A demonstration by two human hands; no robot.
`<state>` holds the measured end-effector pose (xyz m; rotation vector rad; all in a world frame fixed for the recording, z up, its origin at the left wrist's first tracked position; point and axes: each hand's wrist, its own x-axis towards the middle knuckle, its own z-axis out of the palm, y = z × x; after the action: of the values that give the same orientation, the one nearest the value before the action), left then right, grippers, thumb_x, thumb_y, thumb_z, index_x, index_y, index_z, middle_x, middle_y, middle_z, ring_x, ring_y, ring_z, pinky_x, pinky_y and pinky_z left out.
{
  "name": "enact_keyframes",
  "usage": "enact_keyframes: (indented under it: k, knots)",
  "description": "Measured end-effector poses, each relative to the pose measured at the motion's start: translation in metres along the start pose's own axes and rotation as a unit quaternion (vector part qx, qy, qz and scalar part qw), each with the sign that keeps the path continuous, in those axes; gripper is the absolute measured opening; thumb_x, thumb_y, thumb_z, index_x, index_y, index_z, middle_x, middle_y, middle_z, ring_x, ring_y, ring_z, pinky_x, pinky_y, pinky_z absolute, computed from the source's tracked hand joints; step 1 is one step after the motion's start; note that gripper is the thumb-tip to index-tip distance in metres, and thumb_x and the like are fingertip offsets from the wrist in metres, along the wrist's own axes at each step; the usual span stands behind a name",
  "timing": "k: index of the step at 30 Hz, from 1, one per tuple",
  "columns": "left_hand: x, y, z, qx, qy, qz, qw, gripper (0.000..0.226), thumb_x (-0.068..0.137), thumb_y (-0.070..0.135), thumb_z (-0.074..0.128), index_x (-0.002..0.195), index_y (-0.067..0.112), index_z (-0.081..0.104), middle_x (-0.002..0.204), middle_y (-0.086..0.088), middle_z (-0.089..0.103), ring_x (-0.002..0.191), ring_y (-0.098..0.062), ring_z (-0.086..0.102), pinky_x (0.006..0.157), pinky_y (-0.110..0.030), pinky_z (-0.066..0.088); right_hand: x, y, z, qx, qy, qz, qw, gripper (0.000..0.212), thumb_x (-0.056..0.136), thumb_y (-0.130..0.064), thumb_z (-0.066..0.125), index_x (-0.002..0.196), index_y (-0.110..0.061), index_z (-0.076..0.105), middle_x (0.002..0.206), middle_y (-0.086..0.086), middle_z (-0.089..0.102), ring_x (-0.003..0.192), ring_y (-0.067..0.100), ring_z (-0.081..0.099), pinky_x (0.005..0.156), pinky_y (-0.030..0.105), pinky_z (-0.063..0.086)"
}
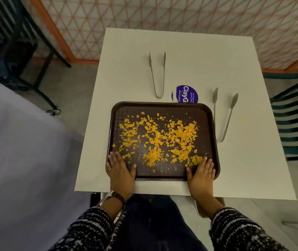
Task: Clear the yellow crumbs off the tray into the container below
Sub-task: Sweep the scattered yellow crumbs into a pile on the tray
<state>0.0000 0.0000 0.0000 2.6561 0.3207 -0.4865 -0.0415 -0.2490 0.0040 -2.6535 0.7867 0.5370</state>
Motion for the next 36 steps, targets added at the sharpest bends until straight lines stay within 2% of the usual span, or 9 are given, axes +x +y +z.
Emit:
enact_keyframes:
  k: [3, 7, 13, 17, 21, 23, 30, 33, 36]
  knots:
    - [0.000, 0.008, 0.005, -0.010, 0.003, -0.029, 1.000, 0.090, 0.083, 0.060, 0.019, 0.144, -0.001, -0.007, 0.155, -0.022, -0.004, 0.145, -0.031, -0.005, 0.114, -0.036, -0.010, 0.002, 0.002, -0.001, 0.004, -0.001, -0.001, 1.000, 0.078, 0.096, -0.047, 0.032, 0.147, 0.001, -0.003, 0.156, 0.024, -0.002, 0.146, 0.034, -0.002, 0.118, 0.040, -0.003]
    - [-0.001, 0.031, 0.013, -0.038, -0.011, -0.040, 0.998, 0.088, 0.091, 0.055, 0.031, 0.144, 0.000, -0.012, 0.154, -0.025, -0.010, 0.143, -0.034, -0.011, 0.115, -0.040, -0.009, 0.003, 0.005, 0.000, 0.014, -0.016, -0.018, 1.000, 0.077, 0.096, -0.046, 0.033, 0.148, 0.000, -0.002, 0.157, 0.022, -0.003, 0.146, 0.033, -0.004, 0.118, 0.040, -0.004]
    - [-0.021, 0.062, 0.027, -0.120, -0.102, 0.092, 0.983, 0.086, 0.090, 0.050, 0.038, 0.145, 0.012, -0.015, 0.155, -0.006, -0.018, 0.143, -0.020, -0.015, 0.113, -0.030, -0.008, 0.005, 0.013, -0.005, 0.056, -0.024, -0.058, 0.996, 0.074, 0.097, -0.039, 0.039, 0.148, -0.001, 0.001, 0.158, 0.018, -0.002, 0.147, 0.029, -0.003, 0.117, 0.035, -0.005]
    - [-0.024, 0.051, 0.017, -0.167, -0.119, 0.077, 0.976, 0.082, 0.092, 0.045, 0.042, 0.145, 0.021, -0.017, 0.155, -0.001, -0.015, 0.142, -0.022, -0.008, 0.115, -0.042, 0.008, 0.012, 0.015, -0.009, 0.046, 0.014, -0.047, 0.998, 0.074, 0.097, -0.041, 0.037, 0.148, 0.001, 0.003, 0.157, 0.020, -0.003, 0.147, 0.032, 0.000, 0.119, 0.038, 0.004]
    - [-0.016, 0.023, 0.003, -0.190, -0.074, 0.037, 0.978, 0.082, 0.092, 0.037, 0.045, 0.146, 0.015, -0.013, 0.157, -0.008, -0.009, 0.144, -0.026, -0.005, 0.118, -0.047, 0.007, 0.006, -0.005, 0.002, 0.040, 0.007, -0.022, 0.999, 0.100, 0.080, -0.072, -0.009, 0.147, 0.002, -0.002, 0.156, 0.023, -0.006, 0.146, 0.032, -0.007, 0.117, 0.036, -0.005]
    - [-0.011, 0.013, -0.003, -0.183, -0.052, 0.040, 0.981, 0.080, 0.093, 0.033, 0.046, 0.146, 0.011, -0.010, 0.157, -0.010, -0.007, 0.145, -0.024, -0.005, 0.119, -0.044, 0.005, 0.002, -0.017, 0.012, 0.054, -0.011, -0.047, 0.997, 0.110, 0.069, -0.075, -0.022, 0.147, 0.001, -0.006, 0.156, 0.021, -0.011, 0.144, 0.028, -0.015, 0.115, 0.035, -0.010]
    - [0.008, -0.004, -0.008, -0.131, -0.026, 0.025, 0.991, 0.076, 0.094, 0.031, 0.044, 0.146, 0.003, -0.003, 0.157, -0.015, -0.003, 0.145, -0.025, -0.003, 0.120, -0.042, 0.002, -0.014, -0.046, 0.017, 0.122, -0.126, -0.256, 0.951, 0.077, 0.097, -0.042, 0.037, 0.147, -0.012, -0.012, 0.155, 0.000, -0.020, 0.143, 0.013, -0.018, 0.118, 0.030, -0.007]
    - [0.007, -0.002, -0.001, -0.102, -0.028, 0.030, 0.994, 0.077, 0.094, 0.034, 0.043, 0.146, 0.002, -0.003, 0.157, -0.016, -0.005, 0.145, -0.024, -0.005, 0.118, -0.036, -0.004, -0.007, -0.030, 0.014, 0.112, -0.087, -0.231, 0.963, 0.076, 0.095, -0.048, 0.032, 0.148, -0.012, -0.009, 0.152, -0.003, -0.021, 0.143, 0.011, -0.018, 0.118, 0.030, -0.008]
    - [-0.005, 0.005, 0.007, -0.104, -0.035, 0.026, 0.994, 0.078, 0.094, 0.036, 0.042, 0.146, 0.002, -0.004, 0.157, -0.014, -0.008, 0.145, -0.023, -0.008, 0.116, -0.032, -0.006, 0.000, -0.002, 0.008, 0.083, -0.038, -0.157, 0.983, 0.091, 0.083, -0.069, 0.009, 0.148, -0.006, -0.003, 0.156, 0.006, -0.011, 0.142, 0.013, -0.015, 0.118, 0.033, -0.007]
